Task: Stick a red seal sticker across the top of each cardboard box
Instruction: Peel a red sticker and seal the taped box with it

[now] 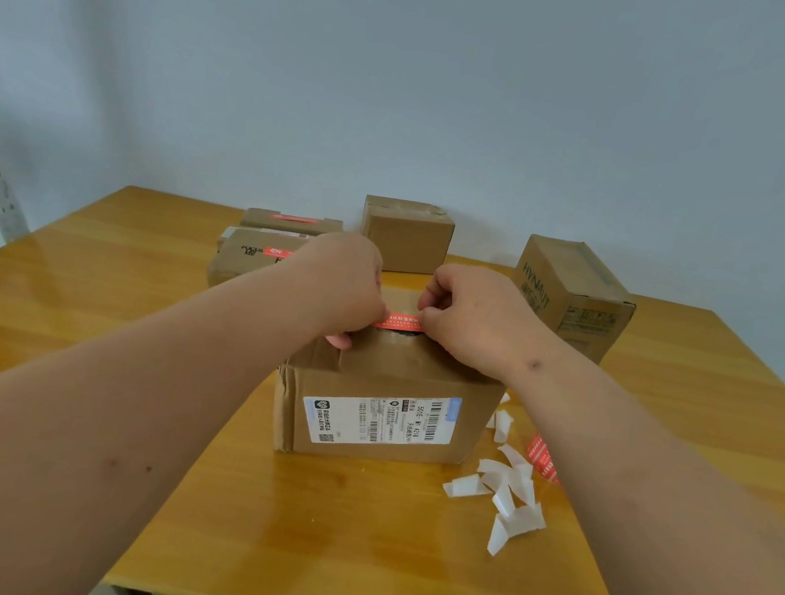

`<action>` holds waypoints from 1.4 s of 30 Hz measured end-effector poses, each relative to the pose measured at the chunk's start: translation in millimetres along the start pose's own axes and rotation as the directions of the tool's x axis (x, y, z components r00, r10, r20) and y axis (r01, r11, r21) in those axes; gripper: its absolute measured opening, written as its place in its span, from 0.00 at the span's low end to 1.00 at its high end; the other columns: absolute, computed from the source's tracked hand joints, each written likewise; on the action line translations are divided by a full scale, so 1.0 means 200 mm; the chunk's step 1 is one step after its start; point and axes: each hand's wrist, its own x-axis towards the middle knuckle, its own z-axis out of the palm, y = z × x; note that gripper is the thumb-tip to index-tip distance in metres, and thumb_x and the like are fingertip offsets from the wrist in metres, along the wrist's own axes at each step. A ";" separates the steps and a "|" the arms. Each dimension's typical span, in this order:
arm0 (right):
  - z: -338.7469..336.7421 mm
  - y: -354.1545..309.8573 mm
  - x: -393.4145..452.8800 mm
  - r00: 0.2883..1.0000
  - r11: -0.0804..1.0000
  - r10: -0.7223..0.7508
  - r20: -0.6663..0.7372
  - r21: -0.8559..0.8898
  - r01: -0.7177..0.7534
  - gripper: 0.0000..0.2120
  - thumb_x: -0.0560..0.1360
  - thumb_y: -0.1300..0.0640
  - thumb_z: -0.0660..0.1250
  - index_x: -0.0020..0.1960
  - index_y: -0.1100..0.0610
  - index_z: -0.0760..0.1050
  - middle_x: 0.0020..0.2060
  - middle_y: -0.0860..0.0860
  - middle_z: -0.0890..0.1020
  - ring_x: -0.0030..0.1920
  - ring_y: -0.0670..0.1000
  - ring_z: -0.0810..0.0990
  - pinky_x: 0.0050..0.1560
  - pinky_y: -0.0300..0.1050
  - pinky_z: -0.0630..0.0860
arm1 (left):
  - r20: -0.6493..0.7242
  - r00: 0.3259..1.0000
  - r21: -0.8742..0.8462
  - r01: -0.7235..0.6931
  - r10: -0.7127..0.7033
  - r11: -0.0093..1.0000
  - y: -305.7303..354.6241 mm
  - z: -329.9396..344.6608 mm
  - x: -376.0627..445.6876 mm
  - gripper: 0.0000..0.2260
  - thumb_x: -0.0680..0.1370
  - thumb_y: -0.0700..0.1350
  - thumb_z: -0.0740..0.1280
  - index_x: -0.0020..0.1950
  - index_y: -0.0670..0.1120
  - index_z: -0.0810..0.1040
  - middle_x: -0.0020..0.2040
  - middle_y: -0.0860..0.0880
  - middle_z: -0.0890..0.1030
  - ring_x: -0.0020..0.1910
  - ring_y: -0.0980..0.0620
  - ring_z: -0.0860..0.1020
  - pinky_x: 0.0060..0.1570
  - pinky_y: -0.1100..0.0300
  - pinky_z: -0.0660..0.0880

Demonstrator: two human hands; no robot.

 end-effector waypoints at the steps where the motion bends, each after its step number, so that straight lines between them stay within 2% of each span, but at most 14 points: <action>1: 0.00 0.00 0.00 1.000 1.000 -0.008 -0.001 -0.009 0.008 0.04 0.75 0.57 0.64 0.43 0.49 0.73 0.43 0.45 0.77 0.47 0.48 0.75 0.45 0.41 0.70 | 0.001 1.000 0.013 0.002 -0.002 1.000 0.00 0.00 0.00 0.09 0.78 0.47 0.67 0.51 0.41 0.79 0.41 0.44 0.86 0.37 0.47 0.85 0.51 0.51 0.81; 8: 0.02 0.00 0.00 0.998 0.993 -0.062 -0.018 -0.106 0.060 0.02 0.76 0.57 0.63 0.45 0.51 0.73 0.41 0.46 0.76 0.46 0.49 0.74 0.46 0.42 0.71 | -0.043 0.999 0.169 0.005 0.003 0.986 0.01 0.02 0.03 0.05 0.78 0.46 0.66 0.50 0.46 0.78 0.38 0.48 0.86 0.33 0.51 0.85 0.46 0.54 0.82; 14: 0.03 0.01 0.00 0.993 0.981 -0.107 -0.044 -0.167 0.098 0.02 0.76 0.57 0.62 0.46 0.51 0.72 0.42 0.47 0.77 0.46 0.49 0.74 0.45 0.41 0.70 | -0.074 0.995 0.300 -0.045 0.071 0.953 0.00 0.02 0.02 0.04 0.77 0.46 0.65 0.49 0.46 0.76 0.36 0.49 0.85 0.35 0.51 0.84 0.47 0.54 0.82; 19: 0.03 0.02 -0.02 0.989 0.979 -0.126 -0.078 -0.170 0.111 0.04 0.76 0.56 0.63 0.51 0.52 0.74 0.48 0.49 0.74 0.49 0.50 0.74 0.45 0.40 0.68 | -0.096 0.994 0.214 -0.030 0.051 0.976 -0.03 0.01 0.01 0.04 0.77 0.43 0.66 0.50 0.44 0.75 0.42 0.46 0.85 0.37 0.48 0.84 0.47 0.50 0.81; 22: -0.01 0.03 -0.02 0.993 0.995 -0.048 -0.105 -0.090 0.039 0.12 0.74 0.58 0.66 0.56 0.51 0.72 0.53 0.49 0.67 0.49 0.50 0.72 0.46 0.39 0.66 | -0.106 0.994 0.090 0.003 0.007 0.996 -0.07 -0.02 -0.01 0.05 0.76 0.36 0.66 0.51 0.41 0.78 0.47 0.43 0.83 0.41 0.44 0.84 0.45 0.48 0.82; 25: -0.02 0.06 -0.01 0.985 0.997 0.073 -0.157 0.023 -0.070 0.13 0.72 0.61 0.64 0.56 0.51 0.72 0.54 0.51 0.68 0.51 0.51 0.71 0.47 0.40 0.66 | -0.159 0.987 -0.029 0.012 -0.016 1.000 -0.10 -0.03 -0.03 0.05 0.76 0.37 0.64 0.47 0.45 0.78 0.45 0.45 0.79 0.39 0.46 0.81 0.39 0.52 0.83; 28: 0.02 0.07 0.03 0.963 0.976 0.204 -0.176 0.109 -0.187 0.11 0.72 0.49 0.65 0.53 0.48 0.71 0.53 0.50 0.70 0.57 0.54 0.69 0.53 0.47 0.69 | -0.192 0.981 0.011 -0.022 0.024 1.000 -0.09 -0.02 -0.01 0.05 0.75 0.42 0.66 0.47 0.42 0.78 0.44 0.43 0.80 0.39 0.47 0.78 0.40 0.53 0.79; 30: 0.04 0.05 0.05 0.956 0.961 0.271 -0.112 0.087 -0.262 0.16 0.69 0.40 0.68 0.52 0.45 0.70 0.53 0.49 0.70 0.59 0.54 0.67 0.51 0.49 0.67 | -0.165 0.986 0.089 -0.012 0.026 0.996 -0.07 -0.02 -0.01 0.12 0.74 0.51 0.70 0.47 0.43 0.76 0.41 0.46 0.79 0.38 0.49 0.75 0.41 0.54 0.76; 32: 0.04 0.02 0.06 0.950 0.952 0.306 -0.056 0.043 -0.304 0.20 0.67 0.37 0.70 0.53 0.45 0.69 0.53 0.49 0.69 0.60 0.54 0.65 0.50 0.48 0.64 | -0.141 0.990 0.118 0.004 0.013 0.993 -0.07 -0.01 0.01 0.15 0.72 0.55 0.72 0.46 0.43 0.76 0.39 0.46 0.78 0.37 0.49 0.75 0.41 0.54 0.76; 34: 0.02 0.02 0.07 0.947 0.945 0.321 -0.034 0.075 -0.317 0.18 0.69 0.43 0.70 0.55 0.47 0.72 0.53 0.50 0.70 0.60 0.54 0.65 0.55 0.48 0.66 | -0.120 0.993 0.077 0.017 -0.007 0.997 -0.07 -0.02 0.02 0.13 0.72 0.50 0.72 0.47 0.42 0.77 0.41 0.44 0.80 0.38 0.46 0.77 0.41 0.54 0.79; 37: 0.01 0.05 0.07 0.940 0.906 0.340 -0.026 0.278 -0.320 0.09 0.71 0.58 0.65 0.50 0.48 0.74 0.51 0.49 0.74 0.60 0.54 0.69 0.62 0.53 0.70 | -0.117 0.992 -0.081 0.031 -0.040 0.996 -0.09 -0.03 0.02 0.06 0.75 0.39 0.65 0.51 0.40 0.77 0.42 0.43 0.76 0.35 0.47 0.73 0.29 0.61 0.75; 39: 0.02 0.04 0.06 0.927 0.869 0.374 -0.028 0.360 -0.340 0.09 0.67 0.57 0.66 0.46 0.47 0.74 0.52 0.50 0.76 0.59 0.56 0.71 0.60 0.54 0.73 | -0.129 0.990 -0.147 0.030 -0.050 0.989 -0.09 -0.03 0.00 0.03 0.76 0.39 0.64 0.48 0.45 0.75 0.41 0.46 0.74 0.35 0.51 0.71 0.23 0.65 0.71; 41: 0.03 0.05 0.05 0.920 0.858 0.392 -0.010 0.365 -0.362 0.12 0.65 0.52 0.69 0.47 0.47 0.74 0.52 0.51 0.76 0.56 0.55 0.72 0.56 0.53 0.74 | -0.136 0.990 -0.187 0.013 -0.039 0.982 -0.10 -0.03 -0.01 0.04 0.75 0.39 0.66 0.47 0.47 0.73 0.41 0.47 0.73 0.35 0.51 0.71 0.23 0.64 0.71; 42: 0.03 0.06 0.05 0.920 0.850 0.392 -0.009 0.387 -0.358 0.12 0.66 0.54 0.70 0.49 0.49 0.75 0.52 0.51 0.76 0.54 0.54 0.73 0.52 0.49 0.75 | -0.136 0.990 -0.196 0.007 -0.034 0.981 -0.10 -0.03 -0.01 0.05 0.75 0.39 0.66 0.48 0.47 0.73 0.42 0.47 0.73 0.36 0.51 0.71 0.24 0.63 0.71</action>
